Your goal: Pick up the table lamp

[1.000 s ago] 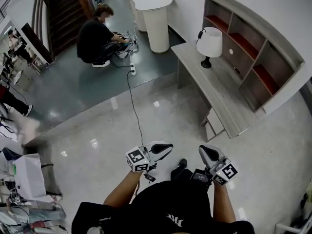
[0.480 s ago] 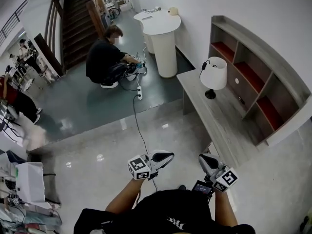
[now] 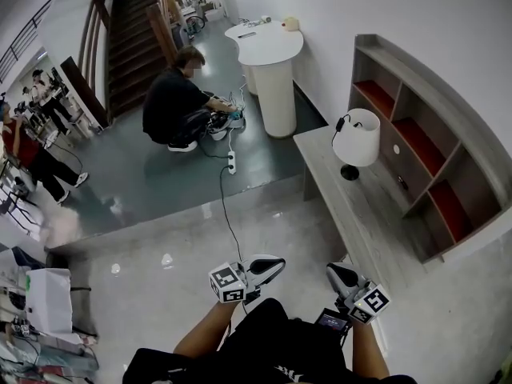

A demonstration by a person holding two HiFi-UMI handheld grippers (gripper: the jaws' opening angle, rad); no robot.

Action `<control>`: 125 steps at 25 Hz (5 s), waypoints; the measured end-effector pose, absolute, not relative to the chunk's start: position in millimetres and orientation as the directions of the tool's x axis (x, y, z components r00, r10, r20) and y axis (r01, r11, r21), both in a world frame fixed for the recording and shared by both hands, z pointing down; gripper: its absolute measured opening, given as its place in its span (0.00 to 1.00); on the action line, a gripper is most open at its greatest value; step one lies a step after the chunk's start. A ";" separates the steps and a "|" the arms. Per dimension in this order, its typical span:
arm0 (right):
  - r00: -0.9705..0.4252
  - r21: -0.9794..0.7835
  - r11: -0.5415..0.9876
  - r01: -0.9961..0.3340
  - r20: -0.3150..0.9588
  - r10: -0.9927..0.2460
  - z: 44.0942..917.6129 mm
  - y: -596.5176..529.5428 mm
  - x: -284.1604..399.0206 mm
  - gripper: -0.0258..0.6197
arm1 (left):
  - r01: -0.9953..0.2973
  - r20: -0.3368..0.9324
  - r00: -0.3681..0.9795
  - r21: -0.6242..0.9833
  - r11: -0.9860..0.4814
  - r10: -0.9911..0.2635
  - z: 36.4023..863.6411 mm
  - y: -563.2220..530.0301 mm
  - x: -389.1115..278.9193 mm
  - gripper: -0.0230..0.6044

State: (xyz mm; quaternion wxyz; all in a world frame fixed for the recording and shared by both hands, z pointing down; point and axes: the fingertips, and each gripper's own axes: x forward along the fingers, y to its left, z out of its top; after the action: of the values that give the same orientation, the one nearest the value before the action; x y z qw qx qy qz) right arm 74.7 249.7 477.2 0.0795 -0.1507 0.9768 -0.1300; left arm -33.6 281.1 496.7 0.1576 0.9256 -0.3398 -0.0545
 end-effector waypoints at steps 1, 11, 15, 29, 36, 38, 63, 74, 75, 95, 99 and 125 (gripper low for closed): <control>-0.941 -0.283 0.918 -0.277 -0.112 -0.318 478.6 244.8 75.3 0.04 | -0.609 0.004 0.764 0.334 -0.720 -0.645 497.4 276.5 -33.6 0.04; -0.917 -0.315 0.881 -0.352 -0.074 -0.393 488.0 172.4 72.1 0.04 | -0.568 -0.040 0.780 0.371 -0.734 -0.624 504.9 194.7 -54.0 0.04; -0.908 -0.298 0.871 -0.391 -0.032 -0.419 488.1 134.0 57.3 0.04 | -0.537 -0.041 0.804 0.376 -0.755 -0.593 503.8 152.1 -73.4 0.04; -0.783 -0.331 0.739 -0.587 -0.002 -0.622 471.8 3.0 26.2 0.04 | -0.393 -0.070 0.889 0.388 -0.833 -0.452 486.5 4.7 -132.0 0.04; -0.728 -0.380 0.659 -0.649 0.059 -0.683 492.9 -31.4 28.5 0.04 | -0.321 -0.089 0.914 0.438 -0.840 -0.395 496.5 -49.2 -131.7 0.04; -0.716 -0.394 0.641 -0.659 0.067 -0.695 499.4 -47.4 30.9 0.04 | -0.305 -0.094 0.918 0.451 -0.839 -0.384 503.1 -62.0 -131.7 0.04; -0.439 -0.647 0.383 -0.659 -0.082 -0.894 540.6 -226.7 159.0 0.04 | -0.267 0.066 0.956 0.595 -0.758 -0.285 545.7 -295.1 -97.1 0.04; -0.200 -0.755 0.190 -0.628 -0.080 -0.977 553.5 -232.0 183.5 0.16 | -0.056 0.042 0.998 0.718 -0.694 -0.036 585.1 -366.8 -63.0 0.04; -0.160 -0.773 0.166 -0.612 -0.085 -0.984 556.3 -231.4 183.5 0.17 | -0.023 0.040 0.999 0.734 -0.679 0.009 591.0 -370.5 -56.9 0.04; 0.022 -0.958 0.135 -0.252 -0.145 -0.989 624.1 -203.0 168.1 0.32 | 0.192 -0.085 0.937 0.935 -0.297 0.340 637.9 -400.4 -33.4 0.26; -0.019 -0.969 0.082 -0.233 -0.080 -0.997 642.7 -207.8 163.8 0.32 | 0.203 -0.099 0.929 0.942 -0.267 0.358 642.2 -399.7 -35.5 0.32; -0.139 -0.980 0.159 -0.118 -0.142 -0.980 650.4 -220.2 139.9 0.32 | 0.277 -0.264 0.902 0.961 0.013 0.341 657.0 -365.6 -22.4 0.38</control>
State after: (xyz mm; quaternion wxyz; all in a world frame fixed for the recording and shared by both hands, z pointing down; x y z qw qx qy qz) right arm 139.9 -220.2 650.4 0.4697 -0.4584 0.5990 -0.4588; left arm -22.4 -365.6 657.0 0.6767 0.7022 0.2202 0.0238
